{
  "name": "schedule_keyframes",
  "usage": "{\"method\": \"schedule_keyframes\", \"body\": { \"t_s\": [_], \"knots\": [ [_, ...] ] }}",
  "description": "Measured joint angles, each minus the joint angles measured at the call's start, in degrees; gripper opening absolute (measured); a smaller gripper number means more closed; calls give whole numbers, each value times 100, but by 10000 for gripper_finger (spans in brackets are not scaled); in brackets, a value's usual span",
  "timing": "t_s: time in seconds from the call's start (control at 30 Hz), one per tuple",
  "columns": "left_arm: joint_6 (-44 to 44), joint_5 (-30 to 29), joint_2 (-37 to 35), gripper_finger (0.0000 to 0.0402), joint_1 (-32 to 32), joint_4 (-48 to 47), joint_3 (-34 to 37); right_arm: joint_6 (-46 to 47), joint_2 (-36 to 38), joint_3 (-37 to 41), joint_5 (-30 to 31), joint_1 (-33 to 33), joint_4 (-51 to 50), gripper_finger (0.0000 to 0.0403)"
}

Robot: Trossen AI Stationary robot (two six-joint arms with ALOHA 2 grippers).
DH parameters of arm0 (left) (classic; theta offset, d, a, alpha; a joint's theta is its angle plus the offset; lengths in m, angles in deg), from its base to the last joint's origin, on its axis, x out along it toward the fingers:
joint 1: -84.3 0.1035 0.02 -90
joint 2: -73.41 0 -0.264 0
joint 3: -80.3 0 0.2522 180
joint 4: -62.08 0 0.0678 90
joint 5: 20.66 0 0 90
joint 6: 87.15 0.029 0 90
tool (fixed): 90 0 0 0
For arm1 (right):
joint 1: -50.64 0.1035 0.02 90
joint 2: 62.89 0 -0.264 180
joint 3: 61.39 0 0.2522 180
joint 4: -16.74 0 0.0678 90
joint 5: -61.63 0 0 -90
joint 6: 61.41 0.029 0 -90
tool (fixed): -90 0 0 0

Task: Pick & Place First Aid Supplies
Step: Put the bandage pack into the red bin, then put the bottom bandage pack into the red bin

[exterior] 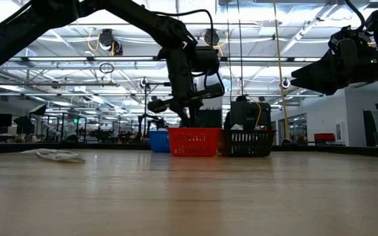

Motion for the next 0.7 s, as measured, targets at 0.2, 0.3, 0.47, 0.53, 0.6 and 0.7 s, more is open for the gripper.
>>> {"method": "schedule_keyframes", "body": {
  "t_s": [0.2,0.3,0.47,0.53,0.6,0.7],
  "knots": [
    [180,-4,0,119,-39,-7,0,1,0,1,2,0,0,263],
    [197,102,-1,172,-36,-11,0,1,0,1,1,0,0,263],
    [153,168,-23,233,-33,-47,0,0,0,2,0,0,0,263],
    [96,171,-46,248,-33,-52,2,2,0,0,1,0,0,263],
    [61,181,-59,258,-33,-50,2,2,0,1,2,0,0,263],
    [67,279,-106,267,-15,-93,4,2,0,2,2,0,0,263]
  ]
}}
